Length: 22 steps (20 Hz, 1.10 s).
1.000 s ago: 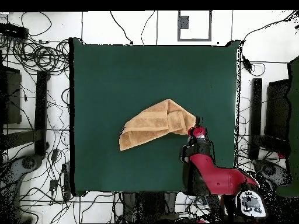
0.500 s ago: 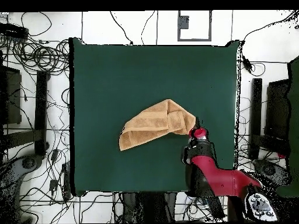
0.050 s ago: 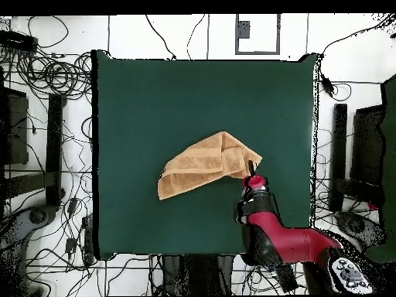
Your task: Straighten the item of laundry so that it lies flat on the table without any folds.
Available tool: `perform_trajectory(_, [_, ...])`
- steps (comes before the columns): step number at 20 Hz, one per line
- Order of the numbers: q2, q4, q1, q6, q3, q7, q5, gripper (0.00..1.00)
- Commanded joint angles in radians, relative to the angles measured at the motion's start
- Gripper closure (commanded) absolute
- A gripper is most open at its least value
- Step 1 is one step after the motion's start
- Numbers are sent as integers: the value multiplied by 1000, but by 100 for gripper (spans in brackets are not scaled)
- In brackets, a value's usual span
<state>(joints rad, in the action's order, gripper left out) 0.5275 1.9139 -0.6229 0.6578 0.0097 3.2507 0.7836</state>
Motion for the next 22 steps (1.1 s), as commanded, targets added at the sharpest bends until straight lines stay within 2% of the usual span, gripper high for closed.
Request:
perform_trajectory(1, [-36,68,-34,-137,230,195,65,0])
perform_trajectory(3, [-51,69,-66,-167,261,184,85,0])
perform_trajectory(8, [-69,70,-82,-144,260,129,65,0])
perform_trajectory(13, [-73,78,-114,-143,289,119,68,0])
perform_trajectory(22, [-142,59,-163,-161,332,110,97,0])
